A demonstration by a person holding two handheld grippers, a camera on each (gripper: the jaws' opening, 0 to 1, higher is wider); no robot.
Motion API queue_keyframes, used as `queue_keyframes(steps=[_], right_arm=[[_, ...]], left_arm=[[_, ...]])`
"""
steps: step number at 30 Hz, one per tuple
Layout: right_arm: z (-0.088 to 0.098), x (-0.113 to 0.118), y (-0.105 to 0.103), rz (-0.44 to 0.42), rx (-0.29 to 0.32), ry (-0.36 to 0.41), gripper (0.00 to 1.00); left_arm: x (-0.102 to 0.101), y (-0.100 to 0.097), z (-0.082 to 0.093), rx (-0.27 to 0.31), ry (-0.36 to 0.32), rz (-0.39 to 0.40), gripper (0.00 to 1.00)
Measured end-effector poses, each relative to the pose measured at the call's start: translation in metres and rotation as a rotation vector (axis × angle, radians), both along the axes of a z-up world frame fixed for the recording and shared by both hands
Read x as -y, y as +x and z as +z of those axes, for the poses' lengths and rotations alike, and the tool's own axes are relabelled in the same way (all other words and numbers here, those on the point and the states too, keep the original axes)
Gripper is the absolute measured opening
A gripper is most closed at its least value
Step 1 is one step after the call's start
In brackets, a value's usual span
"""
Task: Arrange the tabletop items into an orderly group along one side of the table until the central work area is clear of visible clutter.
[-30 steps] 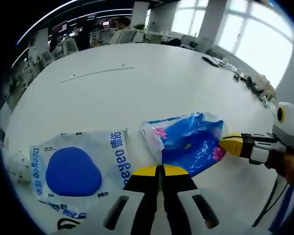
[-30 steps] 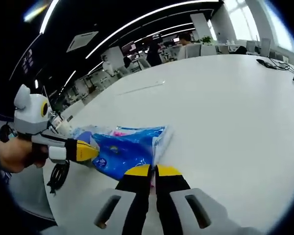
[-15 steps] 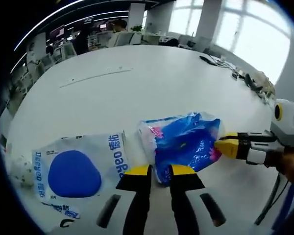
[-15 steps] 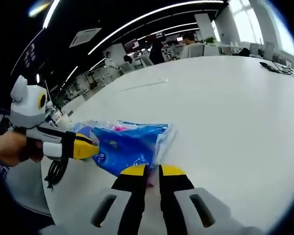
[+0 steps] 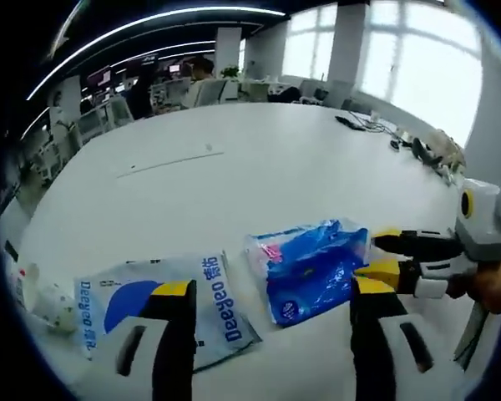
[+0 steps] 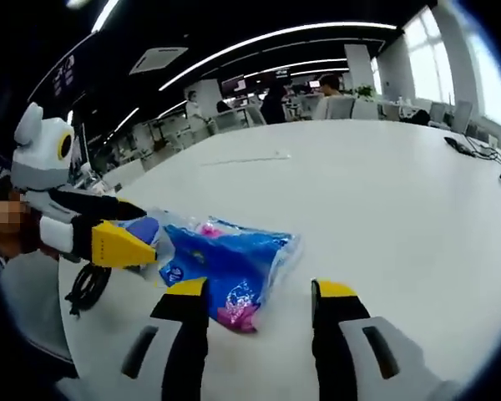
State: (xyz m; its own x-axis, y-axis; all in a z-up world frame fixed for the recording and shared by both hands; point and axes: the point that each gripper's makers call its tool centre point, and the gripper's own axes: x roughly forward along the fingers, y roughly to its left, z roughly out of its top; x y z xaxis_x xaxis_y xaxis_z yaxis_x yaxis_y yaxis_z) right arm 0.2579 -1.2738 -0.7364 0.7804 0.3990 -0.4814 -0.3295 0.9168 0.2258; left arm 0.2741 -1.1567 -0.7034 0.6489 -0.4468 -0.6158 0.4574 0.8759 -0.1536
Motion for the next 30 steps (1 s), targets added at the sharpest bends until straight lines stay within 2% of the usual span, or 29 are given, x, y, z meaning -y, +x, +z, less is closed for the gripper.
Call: queue_keyframes(steps=[2, 3, 5, 8, 10, 15, 21, 25, 30], right_arm=[[0.006, 0.001, 0.0, -0.013, 0.019, -0.002, 0.65], [0.006, 0.001, 0.0, -0.013, 0.021, -0.003, 0.7], [0.014, 0.002, -0.001, -0.023, 0.041, -0.005, 0.78], [0.024, 0.003, -0.001, -0.055, 0.058, 0.024, 0.9], [0.028, 0.001, -0.003, -0.063, 0.064, 0.021, 0.95], [0.039, -0.008, -0.009, -0.077, 0.07, 0.016, 0.96], [0.051, -0.018, -0.015, -0.082, 0.088, 0.037, 0.95], [0.059, -0.029, -0.022, -0.083, 0.097, 0.037, 0.95], [0.066, -0.037, -0.026, -0.103, 0.098, 0.047, 0.95]], left_arm=[[0.004, -0.005, 0.007, -0.002, -0.071, -0.041, 0.95], [0.001, -0.004, 0.011, 0.011, -0.089, -0.028, 0.96], [-0.008, -0.009, 0.017, 0.035, -0.099, -0.046, 0.96], [-0.02, -0.015, 0.02, 0.036, -0.106, -0.049, 0.96], [-0.029, -0.018, 0.022, 0.04, -0.106, -0.046, 0.96], [-0.046, -0.027, 0.024, 0.044, -0.096, -0.045, 0.96], [-0.069, -0.037, 0.038, 0.071, -0.109, -0.026, 0.96], [-0.091, -0.043, 0.044, 0.085, -0.107, 0.002, 0.96], [-0.116, -0.05, 0.048, 0.074, -0.123, 0.047, 0.96]])
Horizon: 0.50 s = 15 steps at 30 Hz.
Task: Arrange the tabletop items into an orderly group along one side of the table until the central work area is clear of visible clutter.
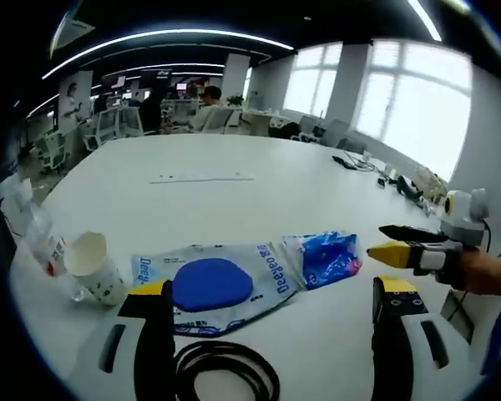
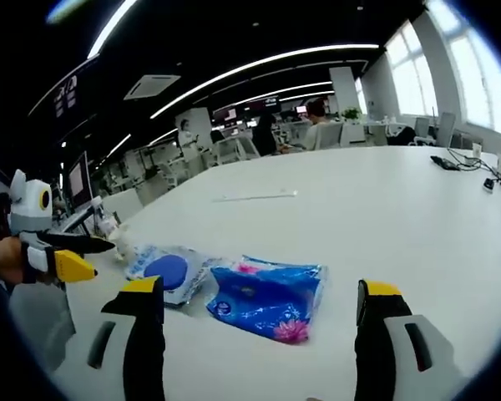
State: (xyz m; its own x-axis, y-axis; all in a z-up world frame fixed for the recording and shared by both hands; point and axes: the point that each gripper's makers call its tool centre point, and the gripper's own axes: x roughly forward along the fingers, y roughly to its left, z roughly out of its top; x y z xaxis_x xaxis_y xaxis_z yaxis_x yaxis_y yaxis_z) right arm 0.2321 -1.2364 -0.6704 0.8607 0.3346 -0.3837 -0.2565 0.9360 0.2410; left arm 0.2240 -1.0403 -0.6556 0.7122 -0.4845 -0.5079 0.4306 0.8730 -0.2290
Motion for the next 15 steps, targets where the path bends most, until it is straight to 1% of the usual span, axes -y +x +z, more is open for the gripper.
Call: queue_keyframes(steps=[4, 7, 11, 13, 15], right_arm=[[0.01, -0.007, 0.002, -0.016, 0.017, 0.005, 0.95], [0.013, -0.012, 0.004, -0.015, 0.022, 0.003, 0.94], [0.017, -0.018, 0.006, -0.013, 0.03, -0.004, 0.94], [0.015, -0.021, 0.007, -0.017, 0.027, -0.005, 0.94], [0.011, -0.025, 0.007, -0.013, 0.011, -0.012, 0.94]], left_arm=[[-0.016, -0.004, 0.005, 0.008, 0.002, 0.01, 0.96], [-0.027, -0.005, 0.008, 0.011, -0.007, 0.02, 0.96], [-0.041, -0.004, 0.007, 0.008, -0.022, 0.04, 0.96], [-0.049, -0.004, 0.005, 0.0, -0.038, 0.057, 0.96], [-0.057, -0.004, 0.003, -0.005, -0.032, 0.066, 0.96]])
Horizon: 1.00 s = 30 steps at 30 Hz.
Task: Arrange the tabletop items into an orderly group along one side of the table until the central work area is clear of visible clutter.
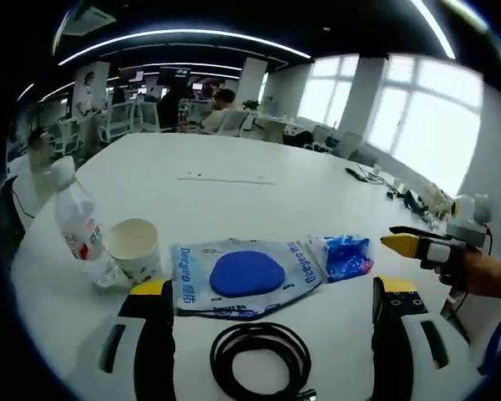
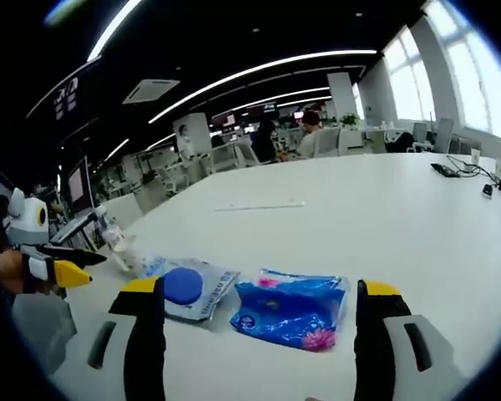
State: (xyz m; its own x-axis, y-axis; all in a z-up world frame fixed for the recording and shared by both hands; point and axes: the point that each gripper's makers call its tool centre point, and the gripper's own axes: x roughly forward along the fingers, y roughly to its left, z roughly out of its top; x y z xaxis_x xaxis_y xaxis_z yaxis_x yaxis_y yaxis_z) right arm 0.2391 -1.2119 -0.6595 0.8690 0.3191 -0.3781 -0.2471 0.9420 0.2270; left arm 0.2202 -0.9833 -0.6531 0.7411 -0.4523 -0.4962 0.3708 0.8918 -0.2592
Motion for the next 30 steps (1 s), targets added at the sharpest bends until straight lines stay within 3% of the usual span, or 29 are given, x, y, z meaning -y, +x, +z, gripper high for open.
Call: queue_keyframes(steps=[11, 23, 30], right_arm=[[0.001, -0.015, -0.004, -0.002, -0.003, -0.01, 0.93], [0.007, -0.022, -0.008, -0.001, 0.011, -0.018, 0.92], [-0.003, -0.045, -0.021, 0.047, -0.011, -0.01, 0.91]], left_arm=[[-0.031, -0.001, -0.004, -0.01, 0.002, 0.014, 0.96], [-0.027, -0.003, -0.007, -0.005, 0.012, -0.035, 0.96], [-0.036, -0.012, -0.022, -0.04, 0.03, -0.056, 0.96]])
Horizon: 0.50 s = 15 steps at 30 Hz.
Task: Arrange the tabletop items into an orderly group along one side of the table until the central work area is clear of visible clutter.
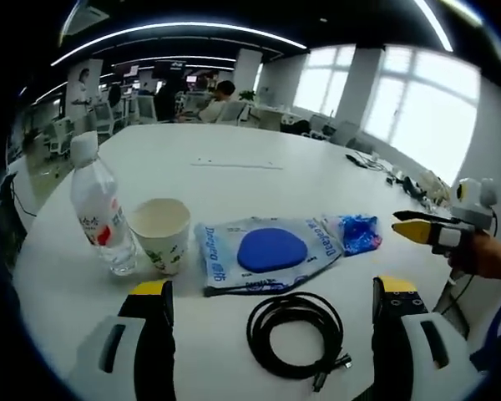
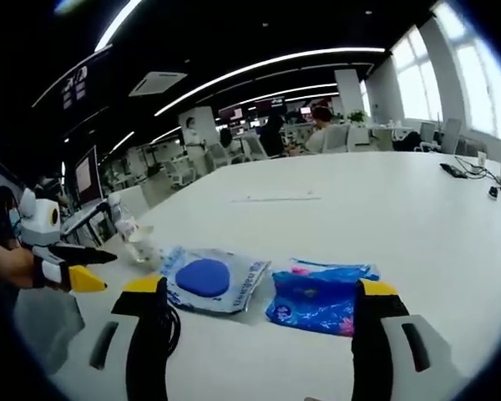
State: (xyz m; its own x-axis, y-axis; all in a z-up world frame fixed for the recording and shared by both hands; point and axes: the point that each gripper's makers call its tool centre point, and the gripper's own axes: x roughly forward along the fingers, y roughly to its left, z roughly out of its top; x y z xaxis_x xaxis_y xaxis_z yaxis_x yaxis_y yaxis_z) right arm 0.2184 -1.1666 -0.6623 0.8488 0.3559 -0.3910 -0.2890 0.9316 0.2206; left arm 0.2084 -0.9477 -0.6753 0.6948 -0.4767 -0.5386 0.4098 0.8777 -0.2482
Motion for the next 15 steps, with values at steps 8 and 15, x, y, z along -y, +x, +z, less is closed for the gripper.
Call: queue_keyframes(steps=[8, 15], right_arm=[[-0.013, -0.029, -0.011, 0.054, -0.03, 0.009, 0.89], [-0.024, -0.047, -0.017, 0.093, -0.055, 0.005, 0.89]], left_arm=[[-0.018, -0.006, -0.023, -0.047, 0.043, 0.023, 0.95], [-0.025, -0.013, -0.04, -0.086, 0.078, 0.027, 0.95]])
